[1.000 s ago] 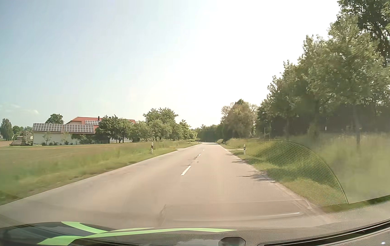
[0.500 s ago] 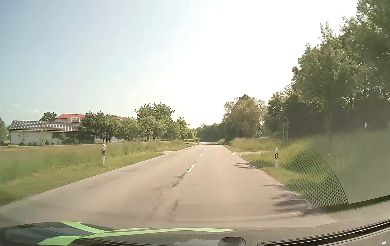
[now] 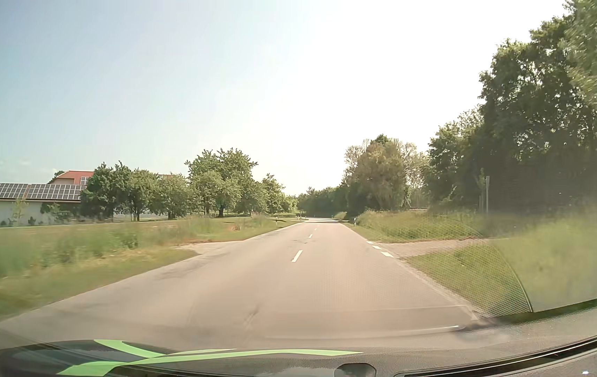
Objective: Follow the waypoints while adhering to traffic rules and regulations
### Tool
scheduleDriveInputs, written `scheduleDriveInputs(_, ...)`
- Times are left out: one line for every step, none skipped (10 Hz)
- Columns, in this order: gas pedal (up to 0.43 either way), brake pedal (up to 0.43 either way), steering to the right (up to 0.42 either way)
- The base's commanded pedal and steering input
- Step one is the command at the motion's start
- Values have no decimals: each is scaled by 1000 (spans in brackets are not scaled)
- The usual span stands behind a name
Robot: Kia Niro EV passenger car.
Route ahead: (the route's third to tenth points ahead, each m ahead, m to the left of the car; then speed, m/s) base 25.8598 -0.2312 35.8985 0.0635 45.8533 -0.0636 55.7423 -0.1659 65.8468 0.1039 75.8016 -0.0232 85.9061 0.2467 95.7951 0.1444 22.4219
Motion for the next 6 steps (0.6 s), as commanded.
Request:
scheduleDriveInputs(87, 0, 4)
scheduleDriveInputs(87, 0, 3)
scheduleDriveInputs(87, 0, 4)
scheduleDriveInputs(87, 0, 4)
scheduleDriveInputs(87, 0, 4)
scheduleDriveInputs(87, 0, 3)
